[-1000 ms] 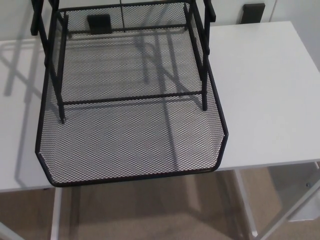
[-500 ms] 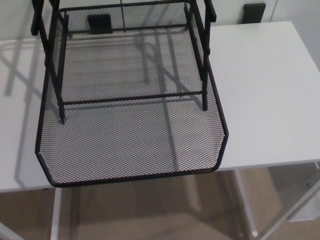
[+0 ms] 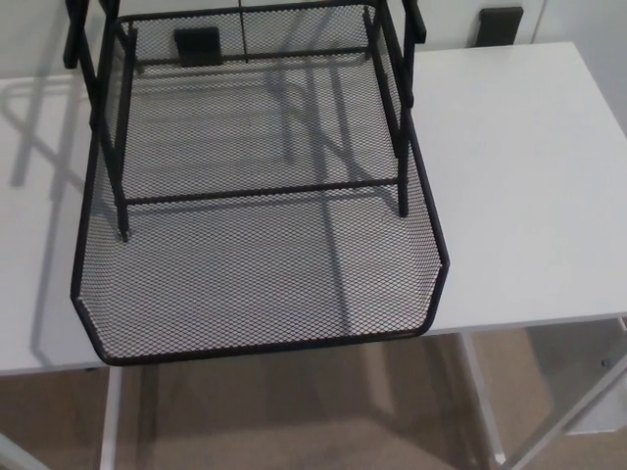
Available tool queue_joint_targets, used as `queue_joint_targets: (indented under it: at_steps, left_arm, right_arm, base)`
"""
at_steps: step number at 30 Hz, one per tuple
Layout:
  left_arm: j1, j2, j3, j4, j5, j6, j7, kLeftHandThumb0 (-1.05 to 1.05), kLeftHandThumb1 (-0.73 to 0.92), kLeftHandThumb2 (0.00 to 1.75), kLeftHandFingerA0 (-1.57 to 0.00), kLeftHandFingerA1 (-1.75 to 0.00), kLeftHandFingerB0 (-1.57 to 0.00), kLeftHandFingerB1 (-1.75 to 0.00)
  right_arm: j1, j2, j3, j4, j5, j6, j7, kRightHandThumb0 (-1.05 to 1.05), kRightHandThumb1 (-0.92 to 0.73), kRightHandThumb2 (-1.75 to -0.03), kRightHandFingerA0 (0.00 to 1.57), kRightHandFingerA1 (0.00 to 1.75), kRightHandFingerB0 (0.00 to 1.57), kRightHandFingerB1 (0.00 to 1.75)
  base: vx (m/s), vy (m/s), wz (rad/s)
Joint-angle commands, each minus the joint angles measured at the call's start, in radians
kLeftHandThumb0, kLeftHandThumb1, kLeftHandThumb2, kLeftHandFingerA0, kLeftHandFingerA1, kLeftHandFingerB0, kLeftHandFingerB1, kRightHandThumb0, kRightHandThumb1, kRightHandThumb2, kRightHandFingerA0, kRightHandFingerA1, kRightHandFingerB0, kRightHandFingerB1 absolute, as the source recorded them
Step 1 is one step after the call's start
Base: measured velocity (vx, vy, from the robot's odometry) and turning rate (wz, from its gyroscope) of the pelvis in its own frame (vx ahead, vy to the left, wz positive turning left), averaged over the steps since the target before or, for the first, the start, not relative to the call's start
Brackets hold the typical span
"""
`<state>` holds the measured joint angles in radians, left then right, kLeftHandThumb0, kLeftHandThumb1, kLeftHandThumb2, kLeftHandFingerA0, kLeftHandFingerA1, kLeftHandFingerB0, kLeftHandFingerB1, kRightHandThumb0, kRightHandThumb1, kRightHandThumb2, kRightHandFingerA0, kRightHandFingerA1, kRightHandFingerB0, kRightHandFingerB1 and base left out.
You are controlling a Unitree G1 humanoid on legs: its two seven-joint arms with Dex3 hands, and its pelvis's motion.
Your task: The robot walks towards a file tray kept in the middle of a desk and uses its right hand to grab a tray and pulls it out towards itself
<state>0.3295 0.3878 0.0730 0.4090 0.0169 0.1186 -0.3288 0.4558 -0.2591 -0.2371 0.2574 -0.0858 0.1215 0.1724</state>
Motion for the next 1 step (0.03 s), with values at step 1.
queue_joint_targets:
  at_steps: [1]
  left_arm:
    - [-0.007,-0.001,0.007,0.032,-0.009,-0.016,-0.003,-0.32,0.58,0.65,-0.3,-0.39,-0.21,-0.36]
  right_arm:
    - [0.009,-0.027,0.007,-0.013,0.001,-0.007,0.0,-0.35,-0.33,-0.83,0.05,0.53,0.0,0.52]
  base:
    - [0.0,0.0,0.0]
